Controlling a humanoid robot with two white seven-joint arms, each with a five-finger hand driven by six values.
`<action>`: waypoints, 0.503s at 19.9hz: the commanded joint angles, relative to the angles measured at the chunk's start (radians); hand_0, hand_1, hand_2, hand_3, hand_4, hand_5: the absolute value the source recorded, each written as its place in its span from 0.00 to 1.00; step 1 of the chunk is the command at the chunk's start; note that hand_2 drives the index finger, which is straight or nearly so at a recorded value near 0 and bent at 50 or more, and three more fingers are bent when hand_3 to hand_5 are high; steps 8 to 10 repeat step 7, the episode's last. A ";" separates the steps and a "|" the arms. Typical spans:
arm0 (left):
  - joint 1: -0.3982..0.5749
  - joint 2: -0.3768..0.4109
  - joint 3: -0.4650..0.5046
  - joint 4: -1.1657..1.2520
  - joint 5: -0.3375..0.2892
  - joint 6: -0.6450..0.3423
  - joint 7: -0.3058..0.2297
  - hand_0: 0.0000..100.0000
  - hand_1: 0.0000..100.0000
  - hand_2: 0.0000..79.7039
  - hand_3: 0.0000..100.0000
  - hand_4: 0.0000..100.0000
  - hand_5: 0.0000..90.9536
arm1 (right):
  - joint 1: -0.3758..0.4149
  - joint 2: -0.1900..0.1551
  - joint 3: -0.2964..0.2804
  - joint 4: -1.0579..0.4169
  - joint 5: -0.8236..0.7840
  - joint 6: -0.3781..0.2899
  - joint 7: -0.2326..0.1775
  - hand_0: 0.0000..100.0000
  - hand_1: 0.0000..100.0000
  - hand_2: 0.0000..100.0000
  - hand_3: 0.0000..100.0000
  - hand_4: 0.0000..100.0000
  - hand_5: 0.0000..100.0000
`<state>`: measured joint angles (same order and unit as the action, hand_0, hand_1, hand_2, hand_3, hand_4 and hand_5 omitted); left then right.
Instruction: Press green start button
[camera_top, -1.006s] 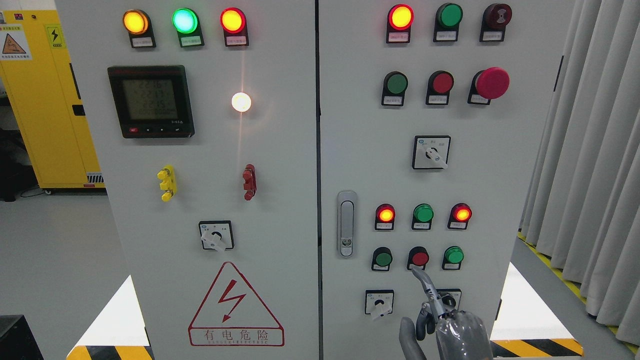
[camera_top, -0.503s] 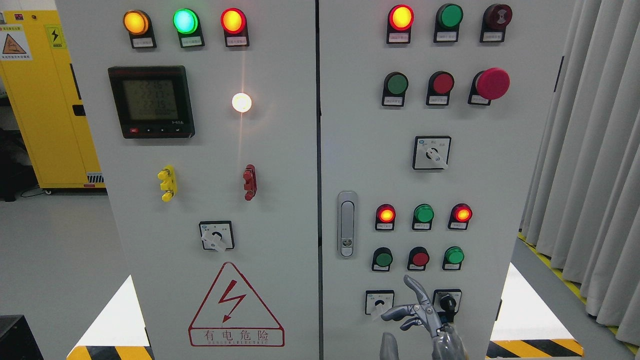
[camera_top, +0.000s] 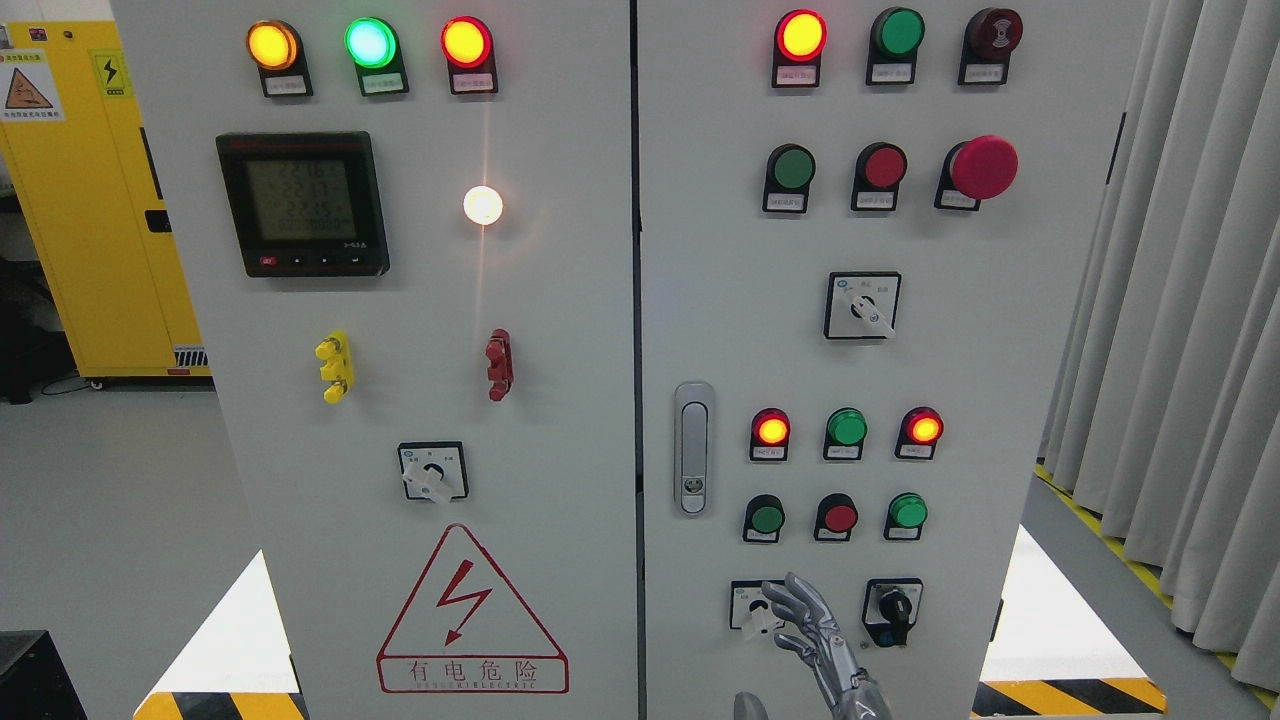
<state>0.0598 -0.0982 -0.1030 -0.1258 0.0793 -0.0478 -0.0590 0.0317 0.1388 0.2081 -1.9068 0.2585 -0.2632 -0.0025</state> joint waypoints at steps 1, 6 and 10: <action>0.000 0.000 0.000 0.000 0.000 0.000 -0.001 0.12 0.56 0.00 0.00 0.00 0.00 | 0.005 -0.001 0.051 0.011 -0.050 0.007 0.003 0.56 0.59 0.00 0.00 0.00 0.00; 0.000 0.000 0.000 0.000 0.000 0.000 -0.001 0.12 0.56 0.00 0.00 0.00 0.00 | 0.008 -0.001 0.053 0.009 -0.050 0.006 0.003 0.52 0.59 0.00 0.00 0.00 0.00; -0.002 0.000 -0.001 0.000 0.000 0.000 -0.001 0.12 0.56 0.00 0.00 0.00 0.00 | 0.008 -0.001 0.053 0.009 -0.050 0.006 0.003 0.52 0.59 0.00 0.00 0.00 0.00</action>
